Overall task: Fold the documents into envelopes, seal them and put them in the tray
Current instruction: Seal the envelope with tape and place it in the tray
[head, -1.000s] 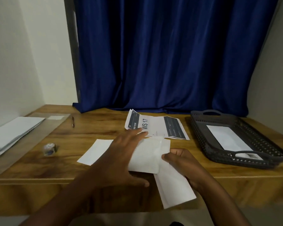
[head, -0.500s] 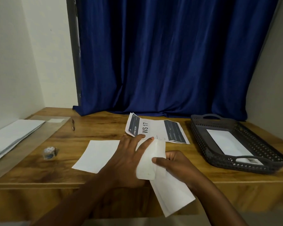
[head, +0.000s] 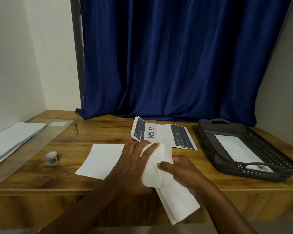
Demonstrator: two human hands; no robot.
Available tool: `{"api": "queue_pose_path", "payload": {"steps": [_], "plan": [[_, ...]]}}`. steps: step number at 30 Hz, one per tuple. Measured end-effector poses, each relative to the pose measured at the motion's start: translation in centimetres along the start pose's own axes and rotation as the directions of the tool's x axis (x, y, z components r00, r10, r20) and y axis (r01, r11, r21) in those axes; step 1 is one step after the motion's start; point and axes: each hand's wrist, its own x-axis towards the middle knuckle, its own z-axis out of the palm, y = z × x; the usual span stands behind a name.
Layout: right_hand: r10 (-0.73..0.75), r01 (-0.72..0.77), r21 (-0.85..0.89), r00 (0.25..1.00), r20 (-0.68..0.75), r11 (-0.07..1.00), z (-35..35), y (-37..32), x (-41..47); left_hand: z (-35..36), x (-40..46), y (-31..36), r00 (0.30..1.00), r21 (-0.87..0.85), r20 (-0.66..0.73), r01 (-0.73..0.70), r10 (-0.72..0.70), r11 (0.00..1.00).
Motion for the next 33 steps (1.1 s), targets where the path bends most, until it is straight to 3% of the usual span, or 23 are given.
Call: {"api": "queue_pose_path", "payload": {"steps": [4, 10, 15, 20, 25, 29, 33], "plan": [[-0.014, 0.014, 0.001, 1.000, -0.016, 1.000, 0.3, 0.0, 0.2, 0.2, 0.0, -0.1, 0.999, 0.014, 0.025, 0.024, -0.025, 1.000], [-0.030, 0.004, -0.172, 0.988, -0.152, 0.985, 0.8, -0.2, 0.3, -0.5, -0.1, -0.1, 0.999, -0.055, -0.035, -0.043, 0.041, 0.998], [0.037, -0.065, -0.168, 0.985, -0.167, 0.984, 0.5, 0.5, 0.7, -1.0, -0.2, -0.1, 0.996, -0.095, -0.057, -0.069, 0.063, 0.993], [-0.071, 0.056, -0.198, 0.995, -0.074, 0.979, -1.9, 0.8, 0.6, -1.2, -0.1, -0.6, 0.998, -0.078, -0.050, 0.034, -0.038, 0.996], [-0.236, 0.172, -0.372, 0.963, -0.134, 0.912, -6.1, 0.9, -0.9, -0.7, 0.2, -1.2, 0.980, -0.052, 0.057, 0.192, -0.189, 0.980], [-0.253, 0.165, -0.450, 0.957, -0.143, 0.878, -8.8, -1.5, -2.2, -0.3, 0.2, -1.2, 0.975, -0.063, 0.058, 0.218, -0.214, 0.974], [-0.221, 0.175, -0.518, 0.975, -0.028, 0.837, -9.3, -2.6, -2.8, -0.4, 0.1, -1.1, 0.976, -0.075, 0.037, 0.217, -0.215, 0.973]]}}
